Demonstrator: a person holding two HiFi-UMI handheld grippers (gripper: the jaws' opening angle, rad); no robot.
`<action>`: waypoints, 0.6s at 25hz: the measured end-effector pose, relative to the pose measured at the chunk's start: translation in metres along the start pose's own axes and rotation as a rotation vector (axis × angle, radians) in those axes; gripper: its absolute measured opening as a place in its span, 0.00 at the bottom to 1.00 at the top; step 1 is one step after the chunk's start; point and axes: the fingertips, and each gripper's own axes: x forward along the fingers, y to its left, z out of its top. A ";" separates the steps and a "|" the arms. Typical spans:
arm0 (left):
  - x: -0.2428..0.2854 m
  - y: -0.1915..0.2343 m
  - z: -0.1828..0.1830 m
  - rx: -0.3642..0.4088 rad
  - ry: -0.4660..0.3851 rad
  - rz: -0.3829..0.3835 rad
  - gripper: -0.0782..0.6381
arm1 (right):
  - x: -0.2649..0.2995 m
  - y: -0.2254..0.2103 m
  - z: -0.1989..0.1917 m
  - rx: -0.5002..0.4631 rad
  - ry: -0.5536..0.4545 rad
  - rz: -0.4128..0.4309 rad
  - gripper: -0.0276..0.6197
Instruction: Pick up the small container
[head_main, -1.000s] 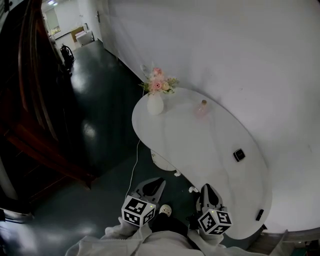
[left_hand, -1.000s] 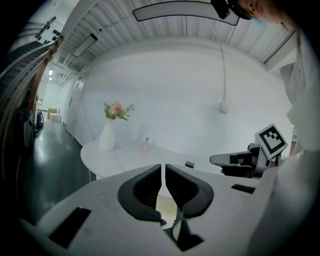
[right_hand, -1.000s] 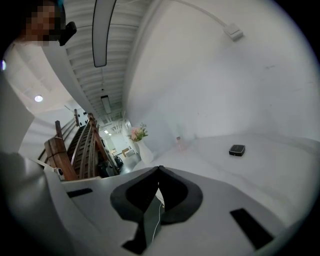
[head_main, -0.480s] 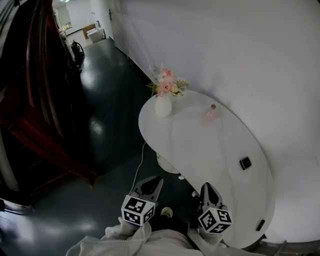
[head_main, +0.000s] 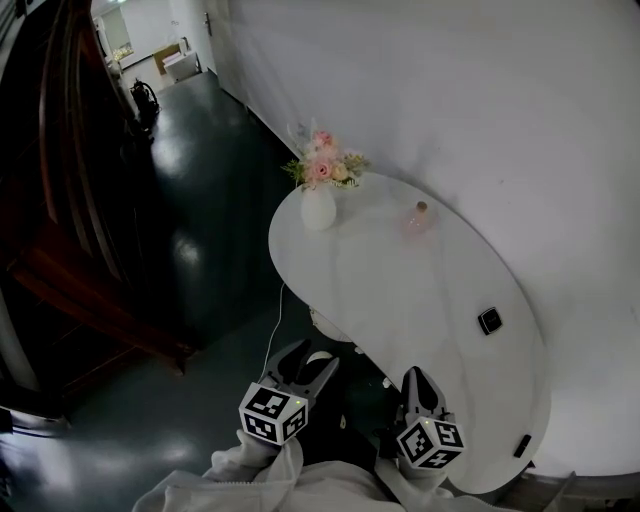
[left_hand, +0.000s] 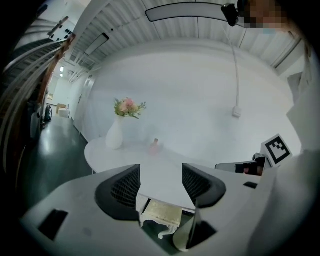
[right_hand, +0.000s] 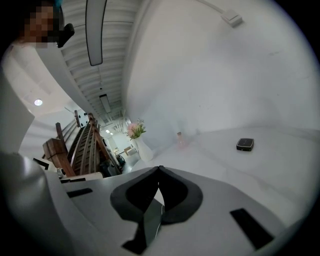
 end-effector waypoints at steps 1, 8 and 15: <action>0.004 0.000 -0.001 0.007 0.008 -0.004 0.45 | 0.002 -0.002 0.000 0.003 0.002 -0.005 0.12; 0.047 0.008 0.014 0.044 0.028 -0.027 0.45 | 0.023 -0.025 0.015 0.029 -0.001 -0.054 0.12; 0.097 0.011 0.029 0.060 0.056 -0.083 0.44 | 0.050 -0.047 0.033 0.063 -0.003 -0.101 0.12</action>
